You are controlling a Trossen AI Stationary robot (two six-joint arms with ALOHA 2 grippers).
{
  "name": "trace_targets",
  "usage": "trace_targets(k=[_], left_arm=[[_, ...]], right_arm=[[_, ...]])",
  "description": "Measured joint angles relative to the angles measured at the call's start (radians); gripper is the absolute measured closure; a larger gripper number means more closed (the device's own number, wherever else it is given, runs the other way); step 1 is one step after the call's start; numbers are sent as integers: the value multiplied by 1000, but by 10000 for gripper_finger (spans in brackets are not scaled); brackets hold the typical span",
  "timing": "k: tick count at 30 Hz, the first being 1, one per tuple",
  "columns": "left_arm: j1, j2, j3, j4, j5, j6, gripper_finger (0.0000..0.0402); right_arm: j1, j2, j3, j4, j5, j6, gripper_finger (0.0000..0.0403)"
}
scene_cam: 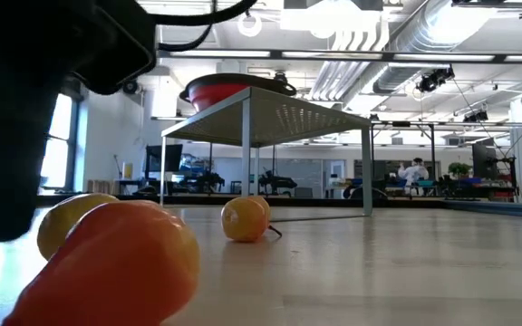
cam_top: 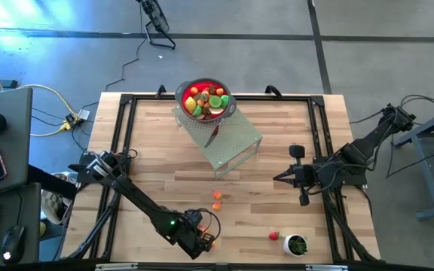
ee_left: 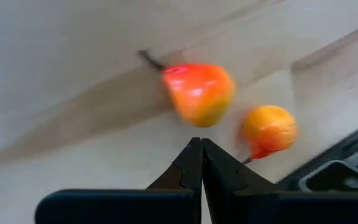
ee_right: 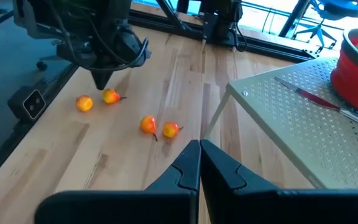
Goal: Pick & Place Fruit
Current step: Put the orange pear into the red strainer on the shelf
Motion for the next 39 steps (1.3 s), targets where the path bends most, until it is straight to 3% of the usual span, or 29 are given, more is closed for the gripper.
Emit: trace_targets(k=[8,13,21,30,34,39], left_arm=[[-1,51,1,53,-70,1,401],[1,54,0,73,-209,8,401],[12,77,1,73,-338,26,401],[19,26,2,58,-367,138,401],[18,-24,2,-1,-367,269,401],[19,-81,1,-228,-394,323,401]], right_arm=[[0,0,0,2,0,-6,401],[0,0,0,4,0,-8,401],[0,0,0,8,2,-9,401],[0,0,0,14,2,-9,400],[0,0,0,15,3,-9,400],[0,0,0,51,4,-1,400]])
